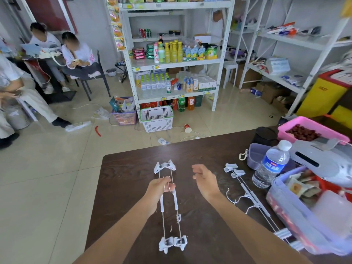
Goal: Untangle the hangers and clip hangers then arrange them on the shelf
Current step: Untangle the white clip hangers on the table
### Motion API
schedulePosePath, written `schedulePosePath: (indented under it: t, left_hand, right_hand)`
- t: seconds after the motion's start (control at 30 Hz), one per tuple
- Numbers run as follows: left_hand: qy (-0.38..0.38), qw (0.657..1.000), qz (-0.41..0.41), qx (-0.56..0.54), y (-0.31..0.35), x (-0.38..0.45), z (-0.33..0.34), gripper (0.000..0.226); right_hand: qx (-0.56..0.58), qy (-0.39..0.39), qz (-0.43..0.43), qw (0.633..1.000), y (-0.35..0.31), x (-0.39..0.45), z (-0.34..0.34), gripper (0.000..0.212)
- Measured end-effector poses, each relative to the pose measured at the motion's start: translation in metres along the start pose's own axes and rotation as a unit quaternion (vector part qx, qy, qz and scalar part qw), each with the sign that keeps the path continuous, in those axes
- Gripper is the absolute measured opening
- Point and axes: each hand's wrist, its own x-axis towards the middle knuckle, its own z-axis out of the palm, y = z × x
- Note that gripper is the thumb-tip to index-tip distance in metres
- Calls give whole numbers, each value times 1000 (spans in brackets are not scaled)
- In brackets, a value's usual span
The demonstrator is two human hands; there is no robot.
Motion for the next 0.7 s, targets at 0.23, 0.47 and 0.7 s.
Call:
schedulePosePath:
  t: [0.23,0.47,0.7]
  left_hand:
    - [11,1000,9,4,4,-4,10,30]
    - [24,999,-8,31,4,-12,13,31]
    - [26,999,-6,45,7,-18,12,32]
  right_hand:
    - [-386,-2,106,916,86,-6,-45,35]
    - [-498,-26,59,865,117,-14,-55,29]
    - [-539,-120,29,833,127,-12,-65,35]
